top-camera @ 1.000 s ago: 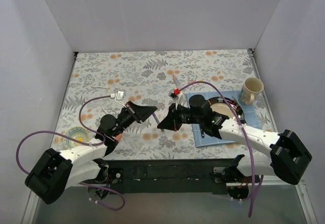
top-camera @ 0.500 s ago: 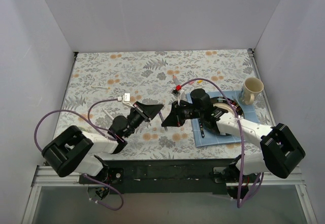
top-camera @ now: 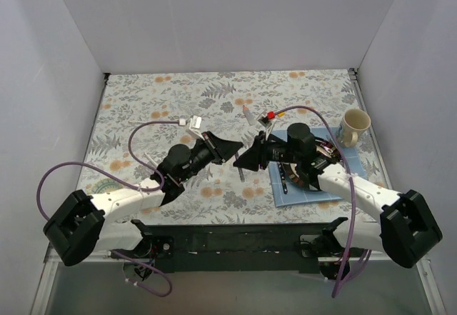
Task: Insert the pens into the pen caps
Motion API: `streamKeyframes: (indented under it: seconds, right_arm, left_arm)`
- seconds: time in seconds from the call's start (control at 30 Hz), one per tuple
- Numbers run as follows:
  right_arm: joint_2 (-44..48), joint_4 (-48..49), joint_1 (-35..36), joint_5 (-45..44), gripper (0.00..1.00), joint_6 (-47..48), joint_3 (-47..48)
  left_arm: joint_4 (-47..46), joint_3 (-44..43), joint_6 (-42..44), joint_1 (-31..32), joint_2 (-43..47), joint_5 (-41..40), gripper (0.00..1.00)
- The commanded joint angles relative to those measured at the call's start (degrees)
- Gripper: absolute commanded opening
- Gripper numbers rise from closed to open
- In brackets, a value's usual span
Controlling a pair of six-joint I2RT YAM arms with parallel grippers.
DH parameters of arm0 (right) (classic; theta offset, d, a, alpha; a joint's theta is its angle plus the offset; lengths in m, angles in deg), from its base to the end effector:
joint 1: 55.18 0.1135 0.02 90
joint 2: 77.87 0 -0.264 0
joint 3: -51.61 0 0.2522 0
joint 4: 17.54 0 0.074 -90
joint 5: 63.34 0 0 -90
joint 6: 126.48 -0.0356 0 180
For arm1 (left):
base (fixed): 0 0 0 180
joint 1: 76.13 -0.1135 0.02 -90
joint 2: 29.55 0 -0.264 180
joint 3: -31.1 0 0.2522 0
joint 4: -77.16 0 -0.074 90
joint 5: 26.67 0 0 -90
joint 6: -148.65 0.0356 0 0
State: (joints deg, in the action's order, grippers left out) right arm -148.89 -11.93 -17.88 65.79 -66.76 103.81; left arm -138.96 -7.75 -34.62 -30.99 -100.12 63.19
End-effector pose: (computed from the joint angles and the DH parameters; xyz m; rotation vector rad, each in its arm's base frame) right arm 0.2026 0.1826 0.2586 -0.6579 1.8851 1.4146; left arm 0.1806 -0.1814 0.2383 -0.7522 1.6784 -1.8560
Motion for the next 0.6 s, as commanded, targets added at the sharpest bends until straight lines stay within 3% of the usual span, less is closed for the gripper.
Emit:
streamKeyframes:
  seconds: [0.0, 0.1, 0.2, 0.37, 0.57]
  right_arm:
    - [6.24, 11.67, -2.49, -12.41, 0.53, 0.13, -2.64]
    - [10.99, 2.18, -2.41, -13.38, 0.69, 1.45, -4.94]
    - [14.76, -4.16, -2.41, -14.52, 0.78, 1.89, -6.35]
    - [18.82, -9.26, -2.49, -18.47, 0.82, 3.3, -6.1]
    - [18.64, -13.14, -2.41, -19.63, 0.81, 4.36, -5.47]
  left_arm:
    - [34.3, -9.53, 7.22, 1.19, 2.89, 14.82, 0.0]
    - [43.45, -14.37, 11.7, -4.35, 1.23, 14.47, 0.0]
    - [50.49, -18.5, 17.59, -7.87, -3.51, 10.45, 0.0]
    - [52.44, -21.4, 16.2, -13.32, -12.64, 9.99, 0.0]
    - [55.68, -24.84, 15.75, -14.56, -21.44, 5.16, 0.03]
